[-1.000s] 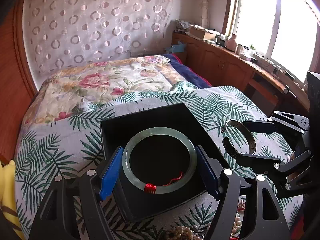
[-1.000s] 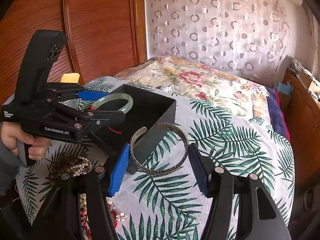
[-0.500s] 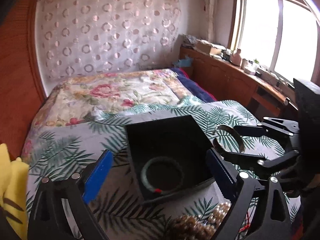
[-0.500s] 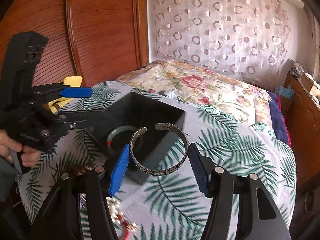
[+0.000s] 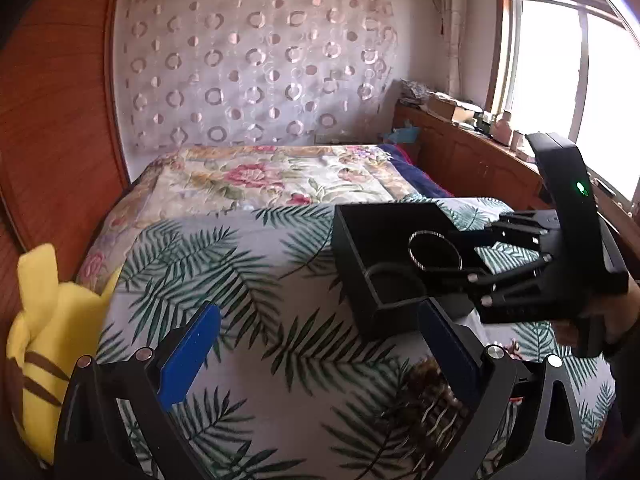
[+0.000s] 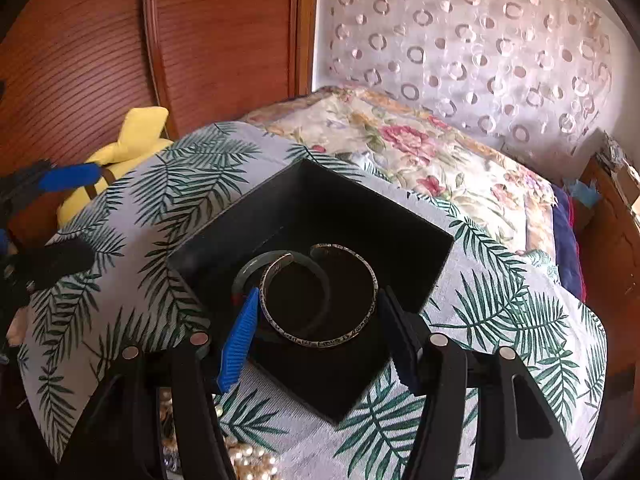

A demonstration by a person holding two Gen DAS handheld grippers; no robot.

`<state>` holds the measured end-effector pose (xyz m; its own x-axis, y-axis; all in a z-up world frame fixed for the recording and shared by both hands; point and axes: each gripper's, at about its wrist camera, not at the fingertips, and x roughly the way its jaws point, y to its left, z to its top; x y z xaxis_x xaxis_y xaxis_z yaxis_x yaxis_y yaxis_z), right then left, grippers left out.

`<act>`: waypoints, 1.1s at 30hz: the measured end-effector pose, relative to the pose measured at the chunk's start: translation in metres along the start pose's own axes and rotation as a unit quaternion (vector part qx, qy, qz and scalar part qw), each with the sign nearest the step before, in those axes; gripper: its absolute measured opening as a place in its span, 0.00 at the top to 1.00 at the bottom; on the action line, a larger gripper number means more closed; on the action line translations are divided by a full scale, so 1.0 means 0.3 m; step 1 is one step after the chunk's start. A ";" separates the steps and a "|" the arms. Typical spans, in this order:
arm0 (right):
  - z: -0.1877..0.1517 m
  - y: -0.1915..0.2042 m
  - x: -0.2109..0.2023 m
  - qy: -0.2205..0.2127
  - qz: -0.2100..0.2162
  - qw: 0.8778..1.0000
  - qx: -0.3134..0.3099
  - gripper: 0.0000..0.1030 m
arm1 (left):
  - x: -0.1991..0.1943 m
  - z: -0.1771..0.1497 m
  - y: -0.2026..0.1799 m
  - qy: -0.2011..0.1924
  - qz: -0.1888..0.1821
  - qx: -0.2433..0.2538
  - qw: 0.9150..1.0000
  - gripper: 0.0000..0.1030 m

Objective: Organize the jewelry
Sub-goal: 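Lower both bangles into the black box and open both tools, then withdraw both tools from the box back to the jewelry pile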

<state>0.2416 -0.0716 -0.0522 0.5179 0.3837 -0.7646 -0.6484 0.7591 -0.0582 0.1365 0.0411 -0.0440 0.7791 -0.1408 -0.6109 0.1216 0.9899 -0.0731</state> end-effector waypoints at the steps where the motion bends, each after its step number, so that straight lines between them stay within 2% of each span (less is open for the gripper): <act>1: 0.001 0.000 0.007 0.004 -0.002 1.000 0.000 0.39 | 0.001 -0.006 0.005 0.003 0.000 -0.001 1.000 0.07; 7: 0.016 0.010 0.037 0.022 -0.005 1.000 -0.006 0.39 | -0.004 -0.048 0.019 0.006 0.008 0.002 1.000 0.07; 11: 0.017 0.014 0.042 0.019 -0.004 1.000 -0.002 0.39 | -0.012 -0.071 0.032 0.002 -0.002 -0.012 1.000 0.07; 20: -0.003 0.008 -0.061 -0.027 0.001 1.000 0.011 0.35 | -0.028 -0.125 -0.004 0.020 -0.015 -0.006 1.000 0.07; 25: -0.114 0.032 -0.197 -0.068 0.011 0.997 0.028 0.35 | -0.066 -0.170 -0.038 0.022 -0.047 -0.004 0.999 0.08; 30: -0.262 0.061 -0.275 -0.077 0.012 0.996 0.042 0.35 | -0.077 -0.212 -0.088 0.040 -0.077 0.001 0.996 0.35; 33: -0.347 0.065 -0.310 -0.077 0.016 0.995 0.062 0.35 | -0.071 -0.229 -0.114 0.051 -0.094 0.001 0.994 0.48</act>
<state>0.1226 -0.1472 -0.0490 0.5833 0.4769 -0.6575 -0.5973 0.8004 0.0507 0.0734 0.0114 -0.0826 0.6756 -0.3203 -0.6641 0.2603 0.9463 -0.1916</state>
